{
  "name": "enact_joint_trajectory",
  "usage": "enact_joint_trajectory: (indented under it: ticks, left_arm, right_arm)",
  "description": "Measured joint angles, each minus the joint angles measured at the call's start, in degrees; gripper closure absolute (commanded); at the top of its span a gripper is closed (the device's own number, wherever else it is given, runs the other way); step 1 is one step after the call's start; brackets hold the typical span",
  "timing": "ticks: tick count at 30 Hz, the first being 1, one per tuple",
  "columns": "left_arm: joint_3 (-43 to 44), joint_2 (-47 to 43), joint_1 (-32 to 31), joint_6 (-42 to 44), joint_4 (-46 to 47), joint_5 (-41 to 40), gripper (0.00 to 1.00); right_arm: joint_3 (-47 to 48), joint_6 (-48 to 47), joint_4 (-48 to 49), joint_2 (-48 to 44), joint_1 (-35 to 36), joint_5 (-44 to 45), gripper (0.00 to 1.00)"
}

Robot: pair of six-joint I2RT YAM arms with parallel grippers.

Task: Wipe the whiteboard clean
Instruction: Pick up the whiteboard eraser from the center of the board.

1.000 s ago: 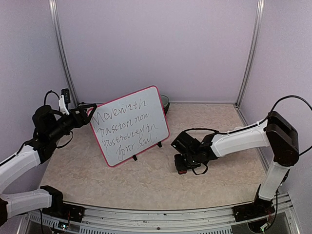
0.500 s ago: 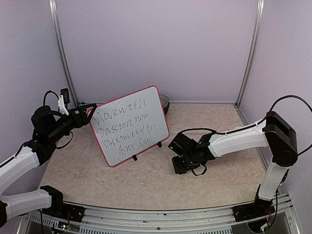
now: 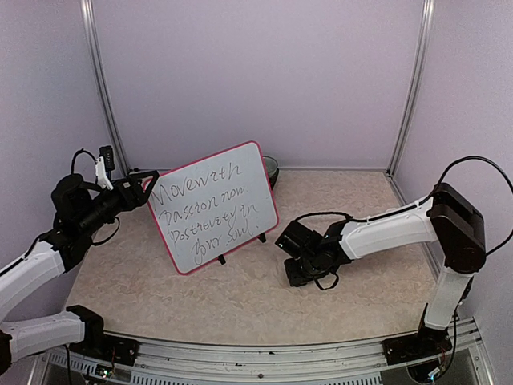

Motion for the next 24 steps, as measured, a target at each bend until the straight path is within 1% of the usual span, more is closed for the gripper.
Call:
enact_joint_trajectory:
  ticks: [11, 24]
  left_arm:
    - [0.0, 0.0, 0.0, 0.1, 0.0, -0.2, 0.11]
    - [0.0, 0.0, 0.0, 0.1, 0.0, -0.7, 0.11]
  right_arm:
    - [0.0, -0.2, 0.2, -0.8, -0.3, -0.3, 0.53]
    - [0.0, -1.1, 0.4, -0.9, -0.4, -1.7, 0.69]
